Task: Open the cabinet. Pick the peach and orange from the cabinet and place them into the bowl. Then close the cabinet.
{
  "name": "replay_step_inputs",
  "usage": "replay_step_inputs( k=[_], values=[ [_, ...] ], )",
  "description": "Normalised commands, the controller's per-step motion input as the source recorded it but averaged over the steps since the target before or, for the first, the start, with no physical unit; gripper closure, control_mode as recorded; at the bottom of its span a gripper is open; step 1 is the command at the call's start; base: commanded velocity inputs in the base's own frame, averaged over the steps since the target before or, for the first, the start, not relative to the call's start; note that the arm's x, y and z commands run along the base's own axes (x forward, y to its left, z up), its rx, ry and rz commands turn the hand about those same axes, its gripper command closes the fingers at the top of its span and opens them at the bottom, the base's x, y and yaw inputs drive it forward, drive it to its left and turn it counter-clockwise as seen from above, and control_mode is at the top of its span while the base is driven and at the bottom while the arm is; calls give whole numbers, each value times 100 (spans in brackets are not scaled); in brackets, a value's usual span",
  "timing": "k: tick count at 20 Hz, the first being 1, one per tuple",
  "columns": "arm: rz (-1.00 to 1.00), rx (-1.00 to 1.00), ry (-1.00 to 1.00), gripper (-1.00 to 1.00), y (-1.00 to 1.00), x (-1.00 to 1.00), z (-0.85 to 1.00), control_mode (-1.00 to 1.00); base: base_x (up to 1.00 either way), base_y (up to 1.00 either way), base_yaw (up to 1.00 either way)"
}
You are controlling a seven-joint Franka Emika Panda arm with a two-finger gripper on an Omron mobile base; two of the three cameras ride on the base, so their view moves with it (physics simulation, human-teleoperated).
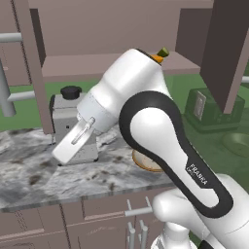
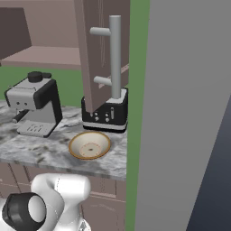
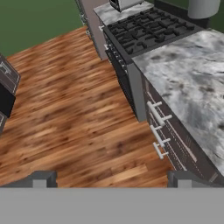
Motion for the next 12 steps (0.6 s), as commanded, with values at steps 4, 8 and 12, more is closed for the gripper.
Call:
replay_step_inputs(
  k=[4,8,12],
  values=[
    [0,-1,-1,-100,-18,-15,0,-100,0,0,0],
    [0,0,-14,-100,-42,-43,0,-100,0,0,0],
    [0,0,-8,-100,-62,-40,0,-100,0,0,0]
  ],
)
